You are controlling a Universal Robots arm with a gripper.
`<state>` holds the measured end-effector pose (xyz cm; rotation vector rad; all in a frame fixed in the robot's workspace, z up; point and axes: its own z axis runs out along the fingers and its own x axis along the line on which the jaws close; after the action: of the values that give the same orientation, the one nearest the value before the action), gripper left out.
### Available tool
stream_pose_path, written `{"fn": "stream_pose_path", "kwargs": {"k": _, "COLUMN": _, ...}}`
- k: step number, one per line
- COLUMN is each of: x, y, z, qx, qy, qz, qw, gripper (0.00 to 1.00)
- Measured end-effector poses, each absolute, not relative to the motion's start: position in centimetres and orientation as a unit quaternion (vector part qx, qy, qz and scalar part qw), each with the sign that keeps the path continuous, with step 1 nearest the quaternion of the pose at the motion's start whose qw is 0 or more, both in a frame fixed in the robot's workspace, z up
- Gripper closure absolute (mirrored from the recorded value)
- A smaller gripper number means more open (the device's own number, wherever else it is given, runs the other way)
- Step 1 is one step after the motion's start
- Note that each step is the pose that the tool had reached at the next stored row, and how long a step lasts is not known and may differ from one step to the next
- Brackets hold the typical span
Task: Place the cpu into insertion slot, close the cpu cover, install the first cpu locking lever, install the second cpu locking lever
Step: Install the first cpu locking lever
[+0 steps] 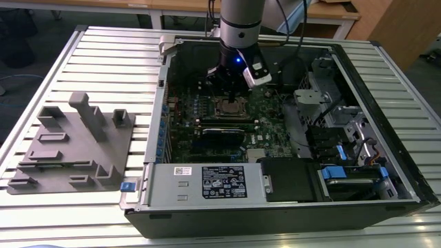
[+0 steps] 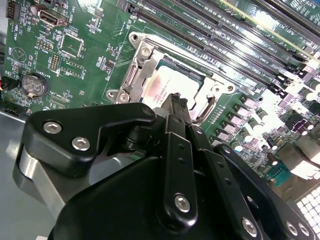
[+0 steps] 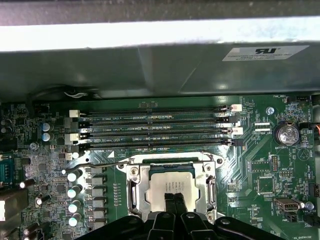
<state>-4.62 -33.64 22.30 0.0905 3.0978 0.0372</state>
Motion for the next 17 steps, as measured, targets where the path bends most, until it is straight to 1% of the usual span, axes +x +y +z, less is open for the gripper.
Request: {"fn": "stream_pose_path", "kwargs": {"k": 17, "x": -5.45, "y": -33.64, "z": 22.0, "qx": 0.029, "qy": 0.999, "qz": 0.012, "qw": 0.023, "gripper": 0.89}}
